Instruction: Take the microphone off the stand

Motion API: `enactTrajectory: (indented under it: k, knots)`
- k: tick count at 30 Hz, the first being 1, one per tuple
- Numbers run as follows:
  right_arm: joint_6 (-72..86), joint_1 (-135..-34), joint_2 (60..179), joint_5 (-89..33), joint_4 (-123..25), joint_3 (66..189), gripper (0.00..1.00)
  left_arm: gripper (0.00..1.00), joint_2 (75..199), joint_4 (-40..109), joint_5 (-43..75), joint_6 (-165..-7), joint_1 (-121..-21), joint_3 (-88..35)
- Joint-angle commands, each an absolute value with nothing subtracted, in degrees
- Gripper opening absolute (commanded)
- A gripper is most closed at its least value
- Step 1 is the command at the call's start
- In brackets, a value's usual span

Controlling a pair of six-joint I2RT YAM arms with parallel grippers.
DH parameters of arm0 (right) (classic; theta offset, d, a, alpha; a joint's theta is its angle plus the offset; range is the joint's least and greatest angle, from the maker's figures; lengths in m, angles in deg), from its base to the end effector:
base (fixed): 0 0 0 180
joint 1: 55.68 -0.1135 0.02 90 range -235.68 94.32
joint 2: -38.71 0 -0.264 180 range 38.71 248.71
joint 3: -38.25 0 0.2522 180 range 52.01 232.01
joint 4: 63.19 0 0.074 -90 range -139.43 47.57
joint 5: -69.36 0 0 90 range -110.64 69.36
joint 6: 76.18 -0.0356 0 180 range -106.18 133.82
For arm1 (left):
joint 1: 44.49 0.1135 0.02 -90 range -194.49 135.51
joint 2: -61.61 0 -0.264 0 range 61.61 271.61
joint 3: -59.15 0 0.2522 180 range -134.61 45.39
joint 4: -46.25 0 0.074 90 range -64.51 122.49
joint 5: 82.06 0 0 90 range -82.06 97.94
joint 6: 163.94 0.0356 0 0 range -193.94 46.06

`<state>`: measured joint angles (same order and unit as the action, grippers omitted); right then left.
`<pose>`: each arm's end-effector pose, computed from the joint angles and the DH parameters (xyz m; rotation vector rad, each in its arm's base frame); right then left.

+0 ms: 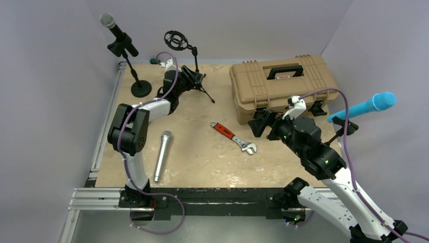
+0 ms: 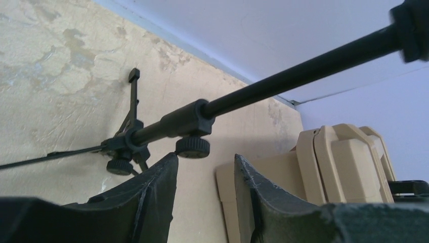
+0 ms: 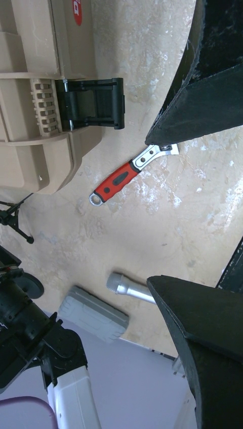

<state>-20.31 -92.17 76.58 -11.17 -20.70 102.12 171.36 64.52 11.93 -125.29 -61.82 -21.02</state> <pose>0.1184 0.0803 0.3551 0.0788 1.9124 0.6956 0.4154 -0.1322 0.2160 -0.4940 1.7967 -0.9150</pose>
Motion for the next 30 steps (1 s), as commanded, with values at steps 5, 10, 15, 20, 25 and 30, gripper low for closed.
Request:
enactTrajectory:
  k: [5,10,15,20,25,30]
  knots:
    - [-20.5,-92.4,76.4,-10.3,-21.8,102.7,0.99,0.41,173.3,65.7,10.0,-125.8,-61.4,-25.9]
    - [-20.5,-92.4,76.1,-10.3,-21.7,102.6,0.99,0.35,173.6,64.4,10.1,-126.7,-60.9,-26.6]
    - [-20.5,-92.5,76.3,-10.4,-21.8,102.6,0.99,0.33,174.7,64.2,11.6,-128.8,-60.3,-27.2]
    - [-20.5,-92.4,76.3,-10.3,-21.7,102.7,0.99,0.31,175.2,63.4,12.0,-129.1,-60.3,-28.1]
    - [-20.4,-92.5,76.2,-10.3,-21.7,102.6,0.99,0.31,176.0,62.4,12.5,-129.8,-60.3,-29.5]
    - [-20.5,-92.5,76.2,-10.2,-21.7,102.7,0.99,0.16,176.5,62.3,13.7,-130.9,-60.2,-29.9]
